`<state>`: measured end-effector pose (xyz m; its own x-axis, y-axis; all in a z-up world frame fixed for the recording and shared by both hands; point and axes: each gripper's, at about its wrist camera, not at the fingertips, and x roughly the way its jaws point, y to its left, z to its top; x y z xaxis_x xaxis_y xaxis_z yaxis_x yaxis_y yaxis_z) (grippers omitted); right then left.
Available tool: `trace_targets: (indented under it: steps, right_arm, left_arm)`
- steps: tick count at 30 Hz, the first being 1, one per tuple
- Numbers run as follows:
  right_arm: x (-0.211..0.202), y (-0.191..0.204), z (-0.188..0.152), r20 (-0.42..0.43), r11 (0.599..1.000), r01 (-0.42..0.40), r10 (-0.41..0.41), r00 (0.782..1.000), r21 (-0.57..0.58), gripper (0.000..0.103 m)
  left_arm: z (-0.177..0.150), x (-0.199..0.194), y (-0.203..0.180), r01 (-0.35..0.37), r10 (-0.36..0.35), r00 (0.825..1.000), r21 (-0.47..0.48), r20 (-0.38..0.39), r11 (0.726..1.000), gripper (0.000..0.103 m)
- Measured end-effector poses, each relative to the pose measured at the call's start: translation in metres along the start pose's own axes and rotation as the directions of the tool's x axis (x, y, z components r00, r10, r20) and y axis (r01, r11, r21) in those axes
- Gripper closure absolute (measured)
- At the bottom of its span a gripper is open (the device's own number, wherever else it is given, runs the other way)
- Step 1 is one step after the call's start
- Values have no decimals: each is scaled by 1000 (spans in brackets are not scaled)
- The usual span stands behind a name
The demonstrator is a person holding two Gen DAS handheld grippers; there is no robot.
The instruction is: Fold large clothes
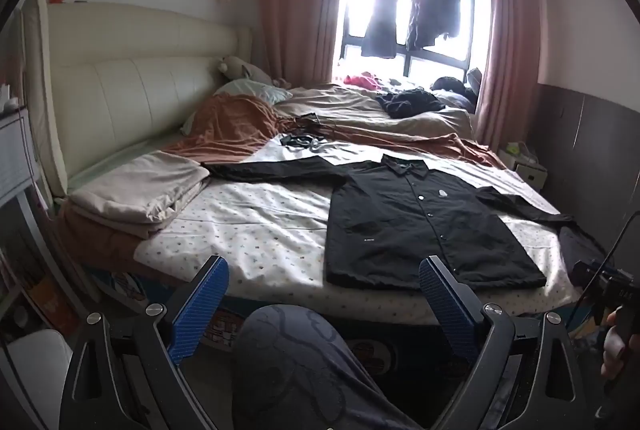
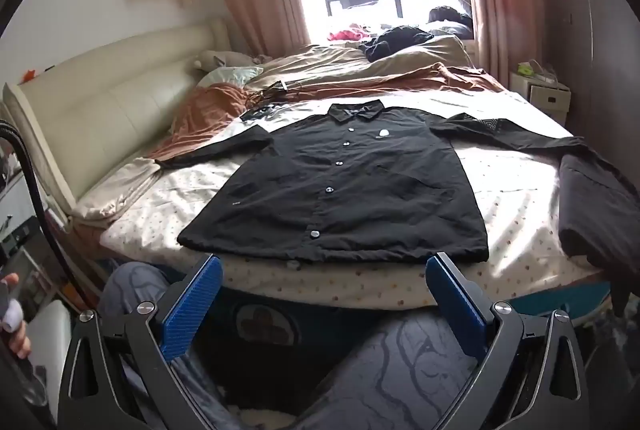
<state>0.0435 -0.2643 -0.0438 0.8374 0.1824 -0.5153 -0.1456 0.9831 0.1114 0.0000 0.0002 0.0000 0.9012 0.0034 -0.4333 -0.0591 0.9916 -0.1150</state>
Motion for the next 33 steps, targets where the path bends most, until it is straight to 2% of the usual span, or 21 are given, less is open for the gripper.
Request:
trace_targets:
  steps: [2,11,13,33]
  right_arm:
    - [4,-8,6,-28,1000,-11,11,1000,19,1]
    - [3,4,5,-20,1000,11,-12,1000,-15,1]
    - [3,3,5,-22,1000,10,-11,1000,-10,1]
    - [-3,10,3,-6,1000,15,-15,1000,-24,1]
  left_arm:
    - [0,0,2,-2,2,1000,-4,-2,1000,6]
    - [2,-5,-27,-16,16,1000,14,0,1000,6]
    - [-2,-5,-5,6,-6,1000,-19,6,1000,6]
    - [-6,-10,-3,21,-21,1000,-11,15,1000,6]
